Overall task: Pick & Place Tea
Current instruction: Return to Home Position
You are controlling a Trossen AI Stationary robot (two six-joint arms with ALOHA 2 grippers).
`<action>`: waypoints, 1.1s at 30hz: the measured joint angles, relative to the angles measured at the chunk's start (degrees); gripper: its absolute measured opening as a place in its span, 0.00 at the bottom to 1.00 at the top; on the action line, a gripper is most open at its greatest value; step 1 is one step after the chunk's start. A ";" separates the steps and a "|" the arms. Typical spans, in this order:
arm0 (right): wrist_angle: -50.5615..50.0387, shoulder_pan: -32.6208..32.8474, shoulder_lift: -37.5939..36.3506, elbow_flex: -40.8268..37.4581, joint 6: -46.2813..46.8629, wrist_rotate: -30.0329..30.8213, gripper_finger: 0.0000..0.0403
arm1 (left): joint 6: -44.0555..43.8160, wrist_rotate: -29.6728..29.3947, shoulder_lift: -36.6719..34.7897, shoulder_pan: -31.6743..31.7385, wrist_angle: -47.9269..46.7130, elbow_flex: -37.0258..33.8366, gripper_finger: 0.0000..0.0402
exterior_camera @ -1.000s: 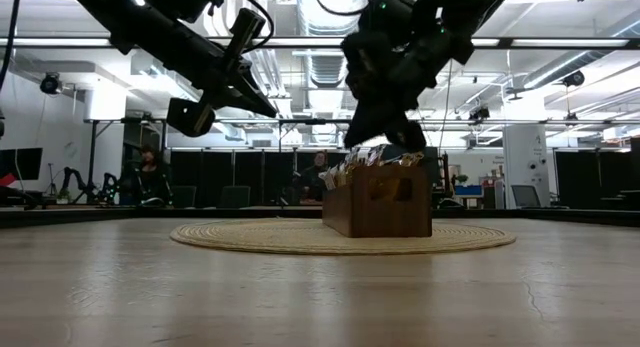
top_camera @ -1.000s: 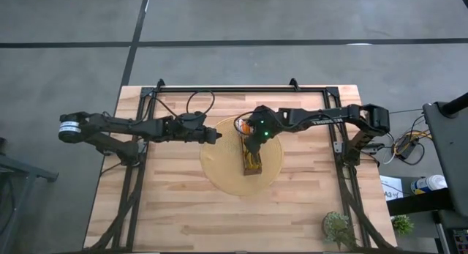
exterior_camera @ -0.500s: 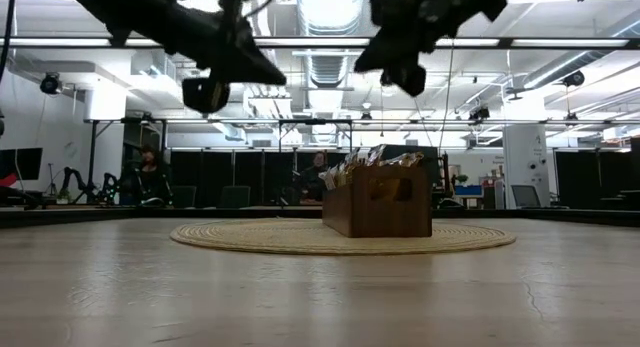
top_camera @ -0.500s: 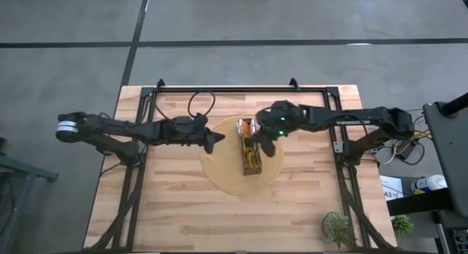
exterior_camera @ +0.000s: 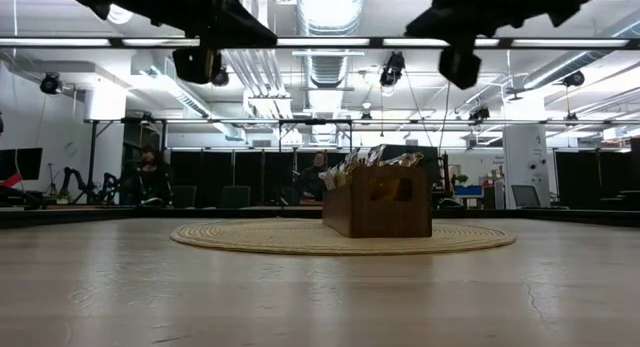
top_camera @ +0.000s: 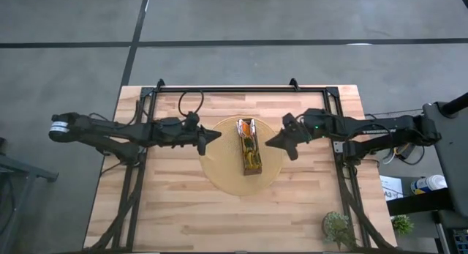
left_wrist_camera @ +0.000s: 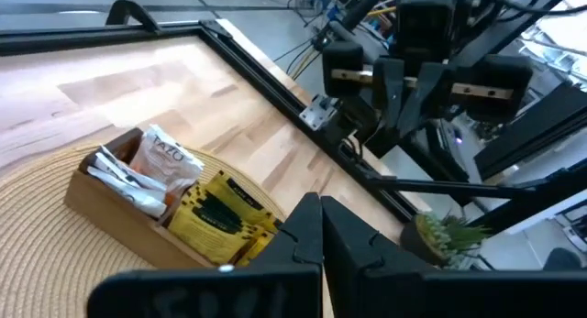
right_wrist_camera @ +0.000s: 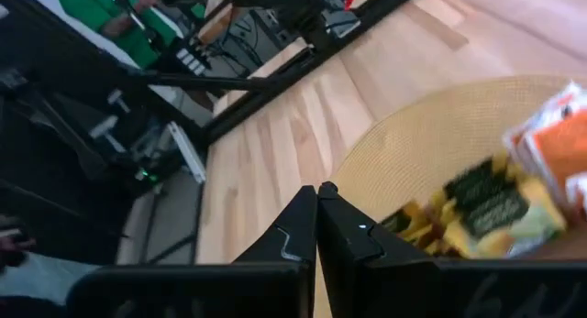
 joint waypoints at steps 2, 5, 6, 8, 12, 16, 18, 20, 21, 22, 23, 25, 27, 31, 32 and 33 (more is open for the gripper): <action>-0.16 0.09 -2.09 -1.58 1.86 -0.04 0.02 | -0.15 0.02 -0.35 0.00 -0.03 0.00 0.00; -0.88 0.14 -4.39 -4.13 2.52 -0.22 0.02 | -0.40 0.02 -0.44 0.00 -0.05 0.00 0.00; -0.85 0.20 -5.01 -4.71 3.38 -0.17 0.02 | -0.52 0.02 -0.44 0.00 -0.28 0.00 0.00; -0.64 0.18 -5.87 -5.67 4.53 0.07 0.02 | 0.10 0.01 -0.42 0.00 -0.88 -0.01 0.00; 0.17 0.74 -7.26 -7.91 -1.28 1.75 0.02 | 2.31 -2.24 -0.41 -0.10 -2.11 -0.24 0.00; 5.53 2.73 -8.64 -10.63 -10.69 1.68 0.02 | 6.92 -5.94 -1.79 -0.62 -1.35 -1.47 0.00; 11.58 3.76 -8.65 -12.55 -15.05 1.35 0.02 | 10.62 -6.73 -3.40 -1.15 -0.45 -2.86 0.00; 18.46 4.86 -8.56 -14.47 -20.40 -0.10 0.02 | 15.27 -6.61 -5.12 -2.19 0.18 -4.02 0.00; 22.45 5.34 -8.47 -15.44 -23.02 -1.06 0.02 | 17.05 -6.54 -5.99 -3.03 0.75 -4.78 0.00; 25.27 5.86 -8.49 -16.44 -24.77 -1.43 0.02 | 18.81 -6.49 -6.83 -4.07 1.86 -5.80 0.00; 27.09 6.02 -8.51 -17.41 -25.76 -1.52 0.02 | 20.79 -6.28 -7.65 -5.19 3.77 -6.98 0.00; 28.17 5.91 -8.59 -19.27 -25.56 -1.25 0.02 | 25.51 -6.12 -9.29 -7.29 8.99 -10.21 0.00; 28.07 5.75 -8.90 -21.24 -23.31 -1.03 0.02 | 29.06 -6.12 -10.83 -9.04 14.91 -14.14 0.00; 28.02 5.84 -9.75 -25.07 -20.31 -1.43 0.02 | 32.18 -2.78 -15.28 -10.30 22.75 -21.49 0.00; 28.03 5.81 -10.06 -25.78 -19.99 -1.42 0.02 | 31.53 -2.74 -16.94 -10.28 22.87 -22.94 0.00; 28.20 5.81 -10.62 -26.48 -19.83 -1.47 0.02 | 31.06 -2.78 -18.62 -10.25 22.82 -24.23 0.00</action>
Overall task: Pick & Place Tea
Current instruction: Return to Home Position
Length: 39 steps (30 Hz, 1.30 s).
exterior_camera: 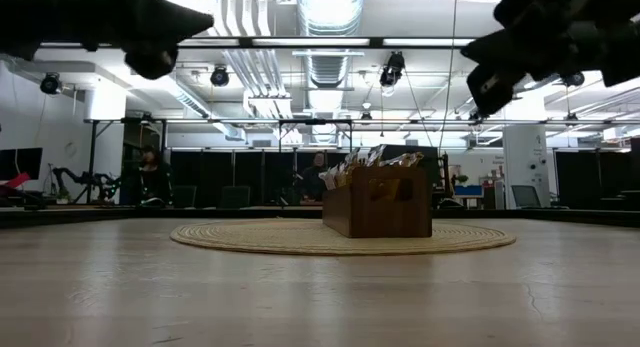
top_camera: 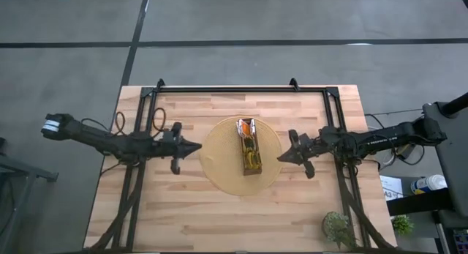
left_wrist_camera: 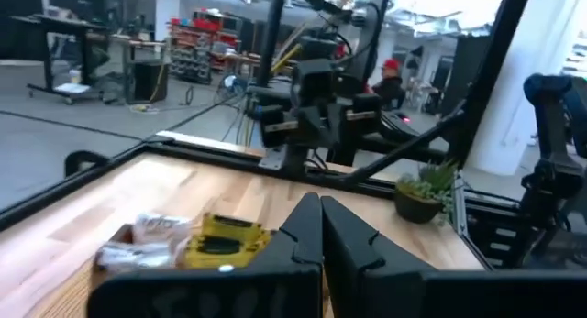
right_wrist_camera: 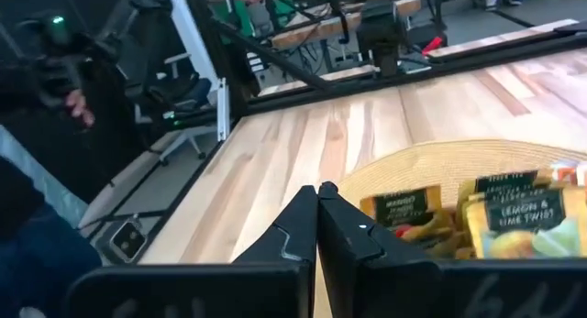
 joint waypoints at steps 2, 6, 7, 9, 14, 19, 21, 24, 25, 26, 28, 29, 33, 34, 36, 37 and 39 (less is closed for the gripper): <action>-0.04 0.04 -1.83 -1.54 0.02 -0.37 0.02 | 0.50 -0.15 -3.26 0.04 -0.11 -2.23 0.00; -0.09 0.02 -6.52 -4.22 1.16 -0.28 0.02 | 1.53 -0.14 -10.29 0.04 -0.60 -4.91 0.00; -0.02 0.04 -7.67 -4.80 1.26 -0.30 0.02 | 1.44 -0.07 -11.69 0.04 -1.65 -5.52 0.00; -0.01 0.02 -10.34 -6.26 0.75 -0.28 0.02 | 1.58 1.35 -13.68 0.04 -2.92 -6.78 0.00; 0.00 0.02 -16.79 -10.02 -2.31 -0.28 0.02 | 3.63 4.08 -16.70 0.01 -3.33 -9.99 0.00; -1.06 0.01 -22.36 -12.84 -0.64 -0.28 0.02 | 3.20 4.09 -18.26 0.25 -3.10 -12.33 0.00; -2.07 0.02 -23.87 -12.82 -0.96 -0.29 0.02 | 2.25 4.21 -18.48 0.43 -3.10 -12.71 0.00; -2.12 0.02 -25.58 -12.82 -3.54 -0.30 0.02 | 1.81 5.17 -18.54 0.82 -3.03 -13.15 0.00; -2.14 0.02 -26.00 -12.82 -4.30 -0.32 0.02 | 1.62 5.36 -18.55 1.01 -3.09 -13.44 0.00; -2.33 0.02 -26.39 -12.82 -4.84 -0.30 0.02 | 1.37 5.51 -18.59 1.24 -3.28 -13.67 0.00; -3.34 0.02 -27.08 -12.82 -4.95 -0.32 0.02 | 0.15 5.62 -18.82 1.88 -3.44 -14.34 0.00; -3.70 0.02 -27.39 -12.82 -4.88 -0.37 0.02 | -0.62 5.83 -19.01 2.25 -3.67 -14.46 0.00; -5.99 0.00 -28.82 -12.82 -4.75 -3.18 0.02 | -1.14 9.73 -19.77 3.56 -5.08 -14.46 0.00; -6.96 0.00 -29.27 -12.82 -4.66 -3.69 0.02 | -0.71 10.50 -19.93 3.83 -5.86 -14.46 0.00; -9.53 0.00 -30.21 -12.82 -3.94 -4.10 0.02 | -0.06 10.60 -20.33 4.34 -7.72 -14.46 0.00; -10.76 0.00 -30.76 -12.82 -3.76 -4.13 0.02 | 0.13 10.58 -20.55 4.62 -9.27 -14.46 0.00; -13.83 0.00 -31.90 -12.82 -3.77 -4.13 0.02 | 0.17 10.58 -20.93 5.10 -12.00 -14.46 0.00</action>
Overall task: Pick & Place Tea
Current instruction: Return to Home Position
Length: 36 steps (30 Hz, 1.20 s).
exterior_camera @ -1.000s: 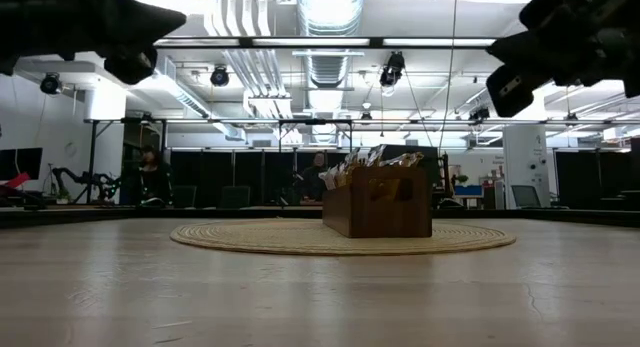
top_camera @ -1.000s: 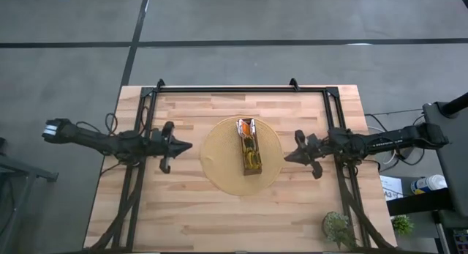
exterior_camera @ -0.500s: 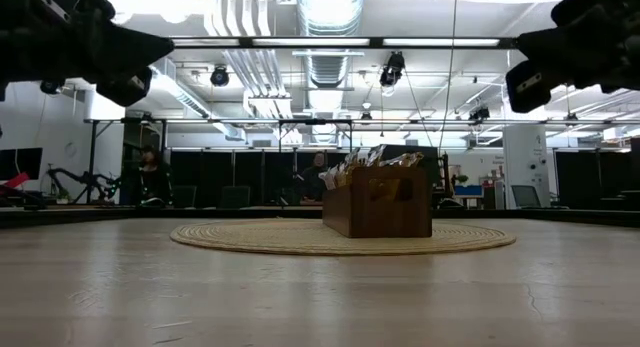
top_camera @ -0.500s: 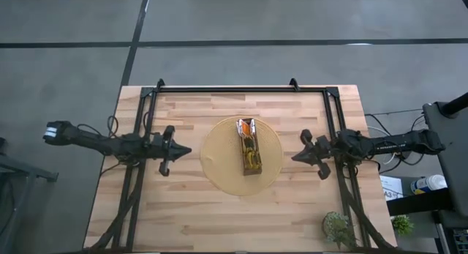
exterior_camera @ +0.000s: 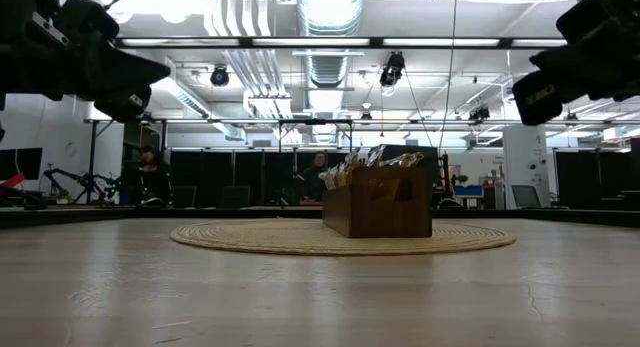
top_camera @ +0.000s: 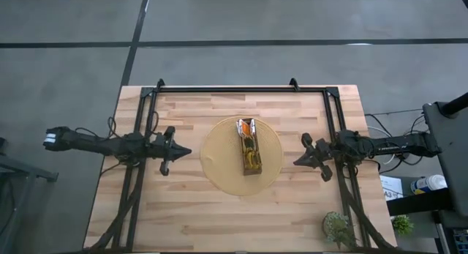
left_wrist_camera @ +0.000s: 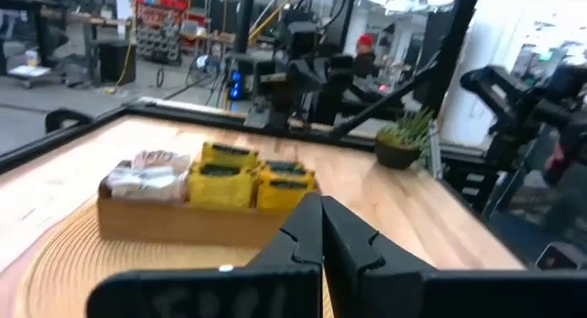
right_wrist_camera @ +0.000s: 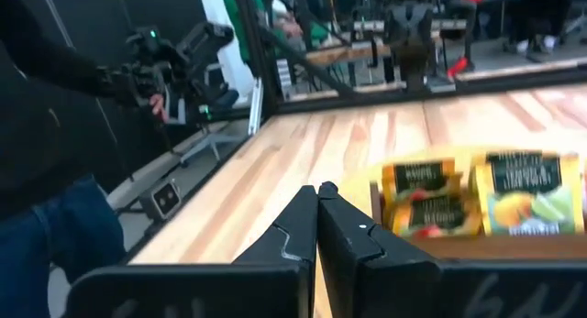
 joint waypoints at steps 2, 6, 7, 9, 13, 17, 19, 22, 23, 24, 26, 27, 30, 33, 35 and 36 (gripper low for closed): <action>-3.01 0.00 -1.23 0.00 -0.19 0.00 0.02 | 0.20 0.00 -0.38 0.30 -1.82 -0.02 0.00; -9.74 0.00 -3.70 0.00 -0.31 0.00 0.02 | 2.40 -0.65 -1.19 0.70 -3.22 -0.02 0.00; -11.18 0.00 -4.33 0.00 -0.52 0.00 0.02 | 2.89 -1.25 -1.37 0.78 -3.65 -0.02 0.00; -11.95 -0.02 -5.32 0.02 -1.36 0.05 0.02 | 3.23 -2.64 -1.71 0.96 -4.09 -0.02 0.00; -12.19 -0.02 -6.80 0.02 -2.23 2.30 0.02 | 3.67 -5.51 -2.47 1.02 -4.07 0.06 0.00; -12.83 -0.02 -8.15 0.04 -3.83 7.04 0.02 | 4.32 -5.62 -3.45 1.02 -3.97 0.37 0.00; -13.25 -0.02 -8.93 0.04 -4.75 9.92 0.02 | 4.29 -5.62 -3.92 1.02 -4.28 0.36 0.00; -13.57 -0.03 -10.20 0.04 -6.12 12.02 0.02 | 4.26 -5.62 -4.77 1.02 -5.88 0.14 0.00; -13.60 -0.02 -10.48 0.04 -6.38 12.05 0.02 | 4.25 -5.62 -5.13 1.02 -6.50 0.11 0.00; -13.60 -0.03 -10.82 0.04 -6.72 12.05 0.02 | 4.25 -5.62 -5.47 1.02 -7.00 0.11 0.00; -13.60 -0.02 -11.30 0.04 -7.57 12.07 0.02 | 4.31 -5.62 -6.12 1.02 -8.09 0.11 0.00; -13.60 -0.02 -11.59 0.04 -8.09 12.07 0.02 | 4.41 -5.62 -6.34 1.02 -8.63 0.11 0.00; -13.60 -0.04 -11.85 0.04 -9.30 12.07 0.02 | 5.62 -5.62 -7.03 1.02 -10.60 0.11 0.00; -13.62 -0.02 -11.80 0.04 -10.79 12.07 0.02 | 6.65 -5.62 -7.23 1.02 -12.65 0.11 0.00; -13.60 -0.02 -11.79 0.04 -11.45 12.06 0.02 | 6.67 -5.62 -7.23 1.00 -13.86 0.11 0.00; -13.60 -0.02 -11.79 0.04 -11.47 12.07 0.02 | 6.67 -5.62 -7.23 1.00 -14.46 0.11 0.00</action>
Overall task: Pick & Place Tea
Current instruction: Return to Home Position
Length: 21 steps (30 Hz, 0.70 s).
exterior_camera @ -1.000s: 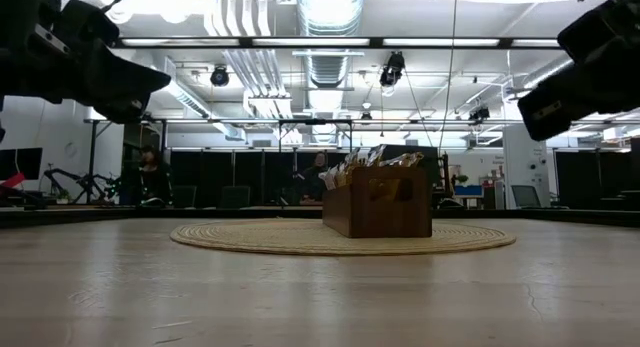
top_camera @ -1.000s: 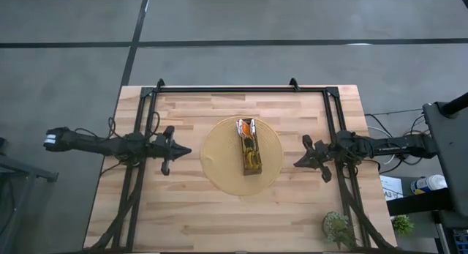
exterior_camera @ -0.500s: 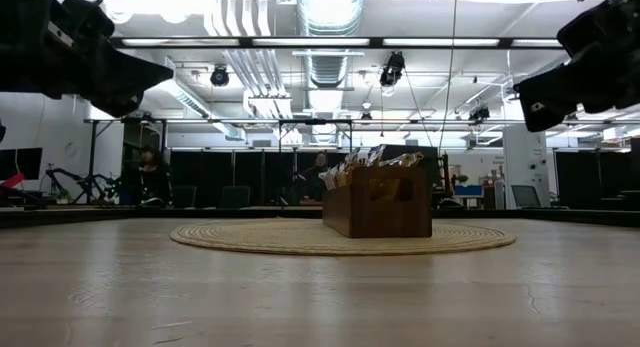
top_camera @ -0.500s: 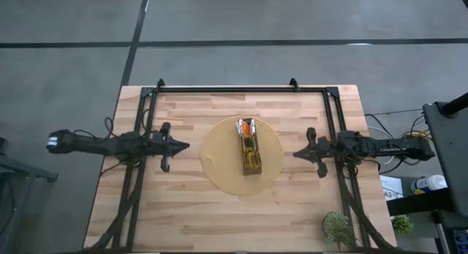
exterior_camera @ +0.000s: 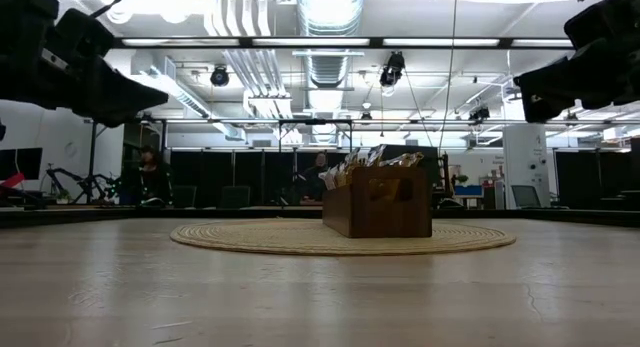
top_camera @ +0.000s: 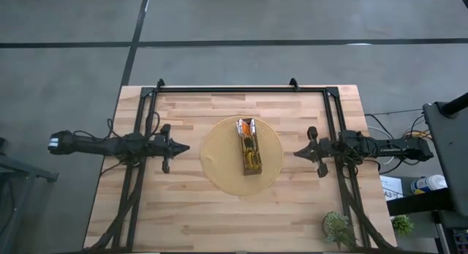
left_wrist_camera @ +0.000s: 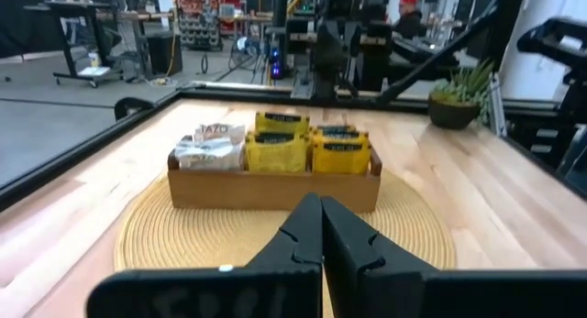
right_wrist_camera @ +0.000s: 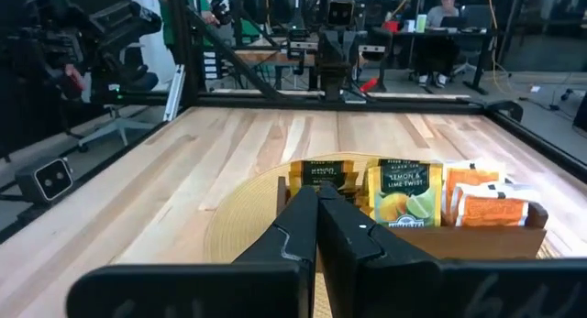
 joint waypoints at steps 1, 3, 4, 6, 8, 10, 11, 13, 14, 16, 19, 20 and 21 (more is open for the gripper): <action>0.00 0.00 0.00 0.00 -0.02 0.00 0.02 | 0.02 0.00 0.00 0.02 -0.47 0.00 0.00; 0.00 0.00 0.04 0.00 -0.51 -0.02 0.02 | 0.02 0.00 0.00 0.00 -1.42 0.00 0.00; -0.01 0.00 0.04 0.00 -0.72 -0.02 0.02 | 0.01 0.00 0.01 0.00 -1.59 0.00 0.00; 0.00 0.00 0.04 0.00 -0.87 -0.01 0.02 | -0.56 -0.27 0.02 0.00 -1.54 0.00 0.00; 0.00 0.00 0.04 0.00 -0.87 -0.02 0.02 | -2.75 -1.60 0.00 -0.02 -1.46 0.00 0.00; 0.00 0.00 0.04 0.00 -0.87 -0.02 0.02 | -5.51 -2.14 0.00 -0.02 -1.46 0.00 0.00; -0.01 0.00 0.04 0.00 -0.86 -0.02 0.02 | -6.45 -2.16 0.02 -0.02 -1.44 0.00 0.00; 0.00 0.00 0.04 0.00 -0.87 -0.02 0.02 | -7.47 -2.16 0.04 -0.02 -1.44 0.00 0.00; 0.00 0.00 0.04 0.00 -0.86 -0.02 0.02 | -7.55 -2.19 0.04 -0.02 -1.43 0.00 0.00; 0.00 0.00 0.04 0.00 -0.60 -0.03 0.02 | -7.58 -2.19 0.04 -0.02 -1.43 0.00 0.00; 0.00 0.00 0.04 0.00 -0.42 -0.04 0.02 | -7.60 -2.21 0.04 -0.02 -1.43 0.00 0.00; 0.00 0.00 0.04 0.00 -0.42 -0.04 0.02 | -7.61 -2.21 0.04 -0.02 -1.43 0.00 0.00; 0.00 0.00 0.04 0.00 -0.42 -0.04 0.02 | -7.61 -2.21 0.04 -0.02 -1.43 0.00 0.00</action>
